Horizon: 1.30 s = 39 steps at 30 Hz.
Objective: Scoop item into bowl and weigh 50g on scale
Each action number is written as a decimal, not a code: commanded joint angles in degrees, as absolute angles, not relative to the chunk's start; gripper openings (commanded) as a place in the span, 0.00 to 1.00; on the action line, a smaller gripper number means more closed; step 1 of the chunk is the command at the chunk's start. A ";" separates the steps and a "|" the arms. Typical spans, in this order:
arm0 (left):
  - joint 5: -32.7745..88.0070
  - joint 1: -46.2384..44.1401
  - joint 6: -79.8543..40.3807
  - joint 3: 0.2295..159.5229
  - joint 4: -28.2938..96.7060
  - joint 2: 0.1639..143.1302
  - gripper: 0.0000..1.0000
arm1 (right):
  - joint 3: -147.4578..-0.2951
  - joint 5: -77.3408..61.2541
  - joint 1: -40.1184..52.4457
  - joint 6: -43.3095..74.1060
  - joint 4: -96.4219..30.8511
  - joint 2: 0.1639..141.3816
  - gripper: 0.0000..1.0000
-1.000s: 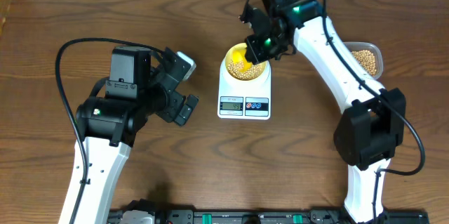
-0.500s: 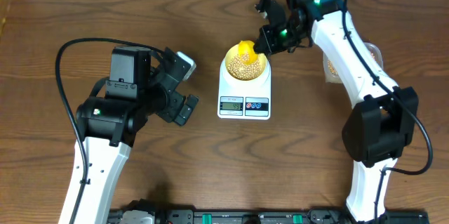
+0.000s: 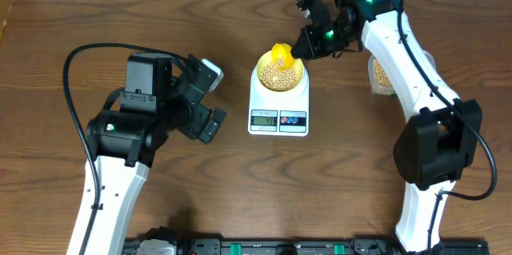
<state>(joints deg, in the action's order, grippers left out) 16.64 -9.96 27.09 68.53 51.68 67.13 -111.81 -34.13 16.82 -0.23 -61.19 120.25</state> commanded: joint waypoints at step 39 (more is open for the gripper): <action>17.52 -9.72 27.83 68.47 51.83 67.35 0.98 | -112.95 -14.48 24.97 -1.91 -63.26 113.89 0.01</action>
<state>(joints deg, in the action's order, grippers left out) 16.64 -9.96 27.07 68.53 51.68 67.13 -111.81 -14.90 24.43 -0.08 -63.35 115.35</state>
